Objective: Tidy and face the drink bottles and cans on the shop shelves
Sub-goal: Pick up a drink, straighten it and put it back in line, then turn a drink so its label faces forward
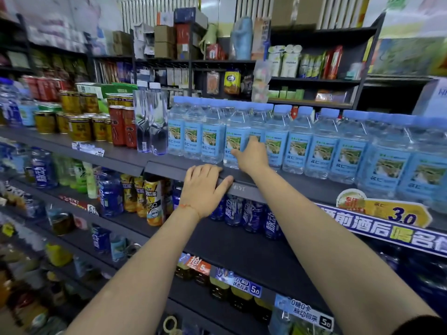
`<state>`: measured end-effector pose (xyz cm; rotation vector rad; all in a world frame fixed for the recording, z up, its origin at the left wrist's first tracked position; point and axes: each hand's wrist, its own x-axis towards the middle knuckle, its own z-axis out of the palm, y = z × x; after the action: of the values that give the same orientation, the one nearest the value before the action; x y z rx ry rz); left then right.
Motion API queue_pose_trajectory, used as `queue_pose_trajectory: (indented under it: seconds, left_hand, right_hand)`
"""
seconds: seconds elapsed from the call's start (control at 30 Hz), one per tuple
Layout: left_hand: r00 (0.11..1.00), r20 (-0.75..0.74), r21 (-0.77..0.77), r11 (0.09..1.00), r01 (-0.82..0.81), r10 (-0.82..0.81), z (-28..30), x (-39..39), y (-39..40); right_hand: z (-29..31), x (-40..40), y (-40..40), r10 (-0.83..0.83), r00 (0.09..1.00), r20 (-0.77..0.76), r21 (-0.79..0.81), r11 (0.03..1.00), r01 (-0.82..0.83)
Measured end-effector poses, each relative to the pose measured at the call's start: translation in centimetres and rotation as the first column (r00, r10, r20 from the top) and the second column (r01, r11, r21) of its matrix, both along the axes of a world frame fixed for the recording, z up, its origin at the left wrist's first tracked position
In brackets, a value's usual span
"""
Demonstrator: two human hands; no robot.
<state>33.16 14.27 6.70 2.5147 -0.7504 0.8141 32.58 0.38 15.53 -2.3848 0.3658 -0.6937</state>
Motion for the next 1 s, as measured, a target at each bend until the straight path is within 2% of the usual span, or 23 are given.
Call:
queue_pose_trajectory:
  seconds: [0.2,0.3,0.37,0.43,0.5,0.6,0.7,0.77,0.8,0.87,0.9,0.93,1.0]
  left_hand:
    - [0.999,-0.031,0.017,1.0,0.01,-0.009,0.2,-0.2,0.1]
    - [0.999,-0.041,0.018,1.0,0.004,-0.003,0.3,-0.1,0.2]
    - [0.999,-0.036,0.024,1.0,0.008,-0.007,0.2,0.0,0.1]
    - [1.0,-0.023,0.024,1.0,0.013,-0.012,0.1,0.1,0.0]
    - [0.999,-0.027,0.019,1.0,0.02,-0.019,0.0,0.3,0.0]
    - [0.999,-0.043,0.024,0.999,0.023,-0.022,0.1,0.3,0.2]
    - [0.995,-0.079,0.018,0.998,0.059,-0.058,0.6,0.0,0.2]
    - [0.984,-0.08,-0.051,0.986,0.158,-0.162,0.7,-0.5,1.3]
    - [0.978,-0.017,-0.125,0.971,0.205,-0.209,0.3,-1.0,2.3]
    - [0.983,0.113,-0.309,0.935,0.175,-0.147,-1.3,-2.2,4.9]
    - [0.993,0.098,-0.401,0.91,0.105,-0.072,-2.7,-2.6,6.3]
    - [1.0,0.018,-0.461,0.887,0.011,-0.003,-4.4,-2.8,7.7]
    - [0.962,-0.263,-0.443,0.877,-0.187,0.072,-8.3,-2.6,10.2]
  right_hand:
    - [-0.1,0.1,0.3,0.026,0.998,0.063,0.016,1.0,-0.027]
    - [-0.1,-0.4,0.2,-0.035,0.999,0.032,-0.185,0.982,0.041]
    - [-0.2,-1.5,-0.3,-0.127,0.992,0.012,-0.346,0.93,0.124]
    - [-0.5,-2.3,-1.1,-0.206,0.979,-0.008,-0.429,0.885,0.183]
    - [-1.1,-2.6,-1.9,-0.215,0.973,-0.089,-0.451,0.879,0.153]
    - [-1.8,-2.9,-2.0,-0.159,0.966,-0.205,-0.403,0.913,0.064]
    - [-2.0,-3.9,-0.3,-0.137,0.981,-0.138,-0.432,0.899,0.065]
    - [-2.6,-5.2,1.4,-0.049,0.997,0.056,-0.436,0.897,0.068]
    - [-3.3,-6.1,2.4,0.033,0.983,0.18,-0.43,0.901,0.049]
    - [-5.1,-7.7,4.6,0.197,0.926,0.322,-0.39,0.919,-0.06]
    - [-6.4,-8.4,5.8,0.267,0.908,0.323,-0.358,0.923,-0.144]
    - [-8.0,-8.7,7.1,0.33,0.898,0.291,-0.329,0.916,-0.23]
    - [-11.7,-8.4,9.2,0.434,0.882,0.184,-0.268,0.886,-0.379]
